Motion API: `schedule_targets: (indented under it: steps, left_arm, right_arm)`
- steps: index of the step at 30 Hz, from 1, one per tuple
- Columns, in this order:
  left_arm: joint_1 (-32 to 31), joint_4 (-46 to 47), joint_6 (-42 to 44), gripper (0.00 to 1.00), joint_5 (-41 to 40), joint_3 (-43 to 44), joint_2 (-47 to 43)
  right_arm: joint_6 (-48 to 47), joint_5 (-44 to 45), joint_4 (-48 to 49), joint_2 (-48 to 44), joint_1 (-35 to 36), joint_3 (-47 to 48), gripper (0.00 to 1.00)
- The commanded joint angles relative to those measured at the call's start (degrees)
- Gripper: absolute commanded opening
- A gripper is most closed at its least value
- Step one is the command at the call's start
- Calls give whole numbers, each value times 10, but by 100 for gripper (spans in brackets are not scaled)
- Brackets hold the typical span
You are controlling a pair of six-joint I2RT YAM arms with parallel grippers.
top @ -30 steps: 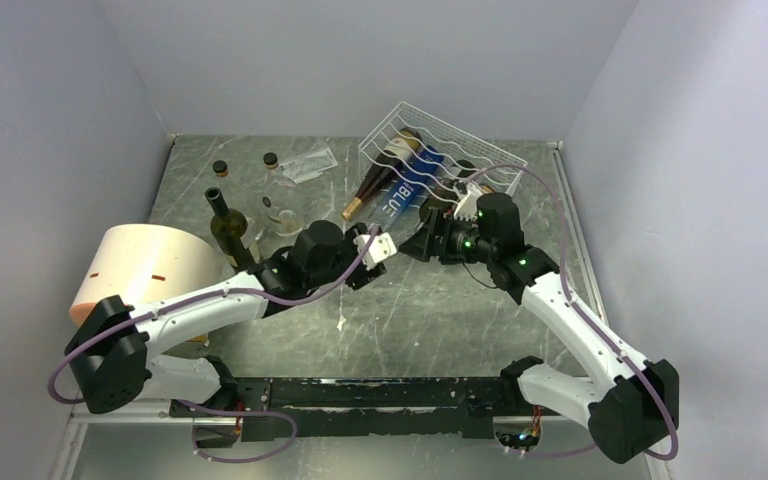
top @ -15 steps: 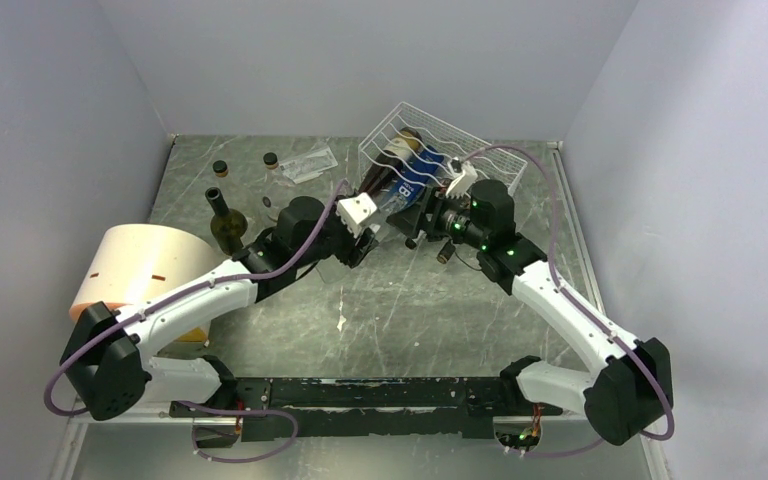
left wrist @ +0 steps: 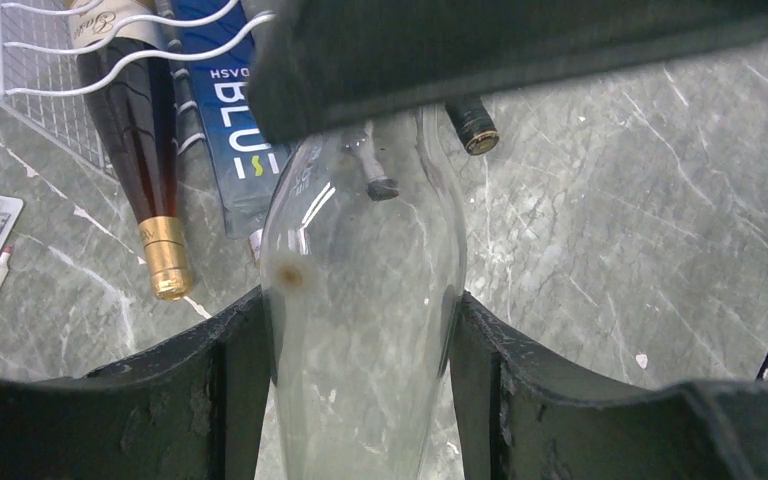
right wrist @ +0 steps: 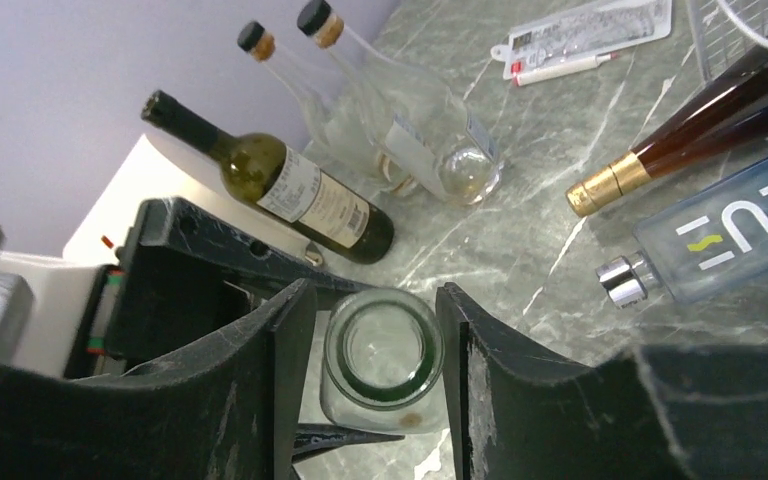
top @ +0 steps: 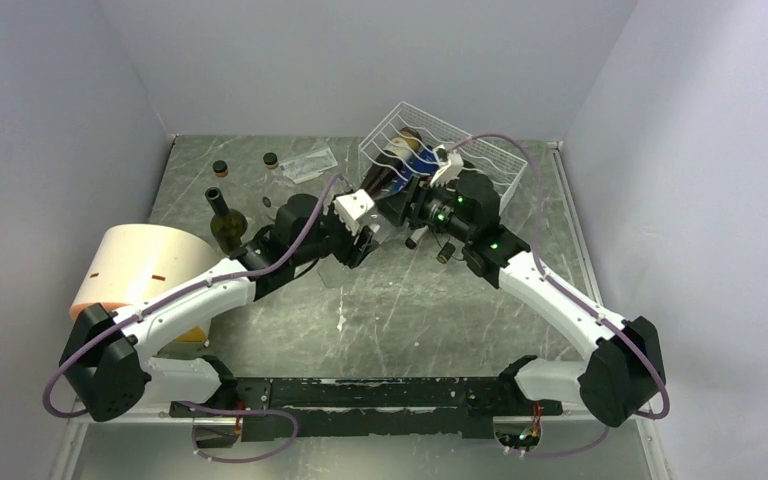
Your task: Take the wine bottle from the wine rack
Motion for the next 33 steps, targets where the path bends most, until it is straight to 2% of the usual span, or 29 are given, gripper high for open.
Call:
schedule_targets:
  steps: [1,5,8,9,12,14,19,22,27,33]
  left_arm:
    - [14,32,-25,7,24,39,-16]
    - [23,23,-38,7,35,51,-7]
    - [27,17,-41,8,38,57,-5]
    - [27,14,-40,13,39,59,-6]
    - [28,5,-32,46,40,58,-15]
    - [29,7,-28,65,39,53,-29]
    - [29,31,-25,90,40,31,-76]
    - [28,34,-23,97,30,27,-101]
    - [43,46,-34,97,-10,19,-152]
    - [138,91,-99,96,-49,-11,-228]
  right_arm:
    - [-22,35,16,9,26,18,51]
    - [-27,61,17,8,38,15,43]
    - [-22,65,27,11,38,11,32]
    - [-20,66,30,15,38,11,28]
    - [-14,66,40,22,39,14,12]
    - [-11,69,48,25,39,15,2]
    - [-25,91,39,38,39,34,0]
    - [-37,100,31,50,40,52,0]
    - [-53,97,45,81,52,74,0]
    - [-65,90,103,146,87,98,0]
